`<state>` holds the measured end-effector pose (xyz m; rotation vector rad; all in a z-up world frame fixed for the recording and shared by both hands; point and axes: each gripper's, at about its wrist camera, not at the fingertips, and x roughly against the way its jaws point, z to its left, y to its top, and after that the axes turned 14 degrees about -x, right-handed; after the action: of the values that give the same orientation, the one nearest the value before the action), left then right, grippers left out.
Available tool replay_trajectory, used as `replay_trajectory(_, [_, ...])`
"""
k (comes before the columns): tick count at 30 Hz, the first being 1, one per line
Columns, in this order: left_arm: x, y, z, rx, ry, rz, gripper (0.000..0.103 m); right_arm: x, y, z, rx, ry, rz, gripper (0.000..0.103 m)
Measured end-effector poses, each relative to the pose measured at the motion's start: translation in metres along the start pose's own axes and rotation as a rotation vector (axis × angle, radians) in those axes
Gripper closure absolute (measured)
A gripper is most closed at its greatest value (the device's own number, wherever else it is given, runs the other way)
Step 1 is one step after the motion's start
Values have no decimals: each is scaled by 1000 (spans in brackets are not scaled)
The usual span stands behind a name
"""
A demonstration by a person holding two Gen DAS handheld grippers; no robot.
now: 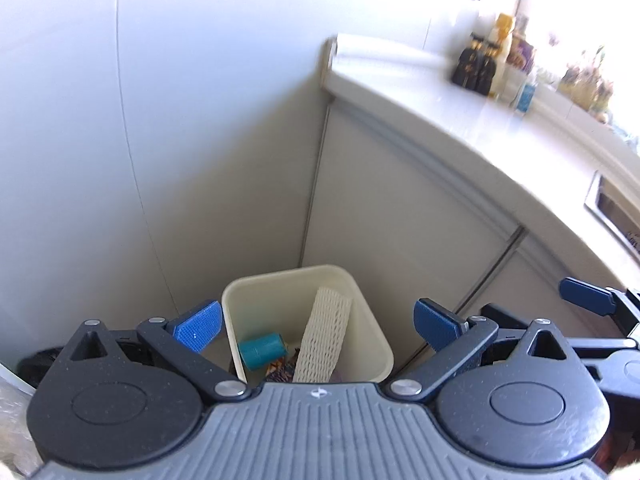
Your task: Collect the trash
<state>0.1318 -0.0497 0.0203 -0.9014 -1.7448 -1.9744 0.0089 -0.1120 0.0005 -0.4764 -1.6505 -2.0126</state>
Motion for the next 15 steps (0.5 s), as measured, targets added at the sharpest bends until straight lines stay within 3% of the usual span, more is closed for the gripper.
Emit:
replay_trajectory(8, [33, -2, -15, -17, 44, -33, 0, 54, 16, -26, -86, -47, -96, 3])
replay_trajectory(15, [45, -6, -30, -10, 77, -26, 0, 72, 15, -35, -114, -106, -129, 0])
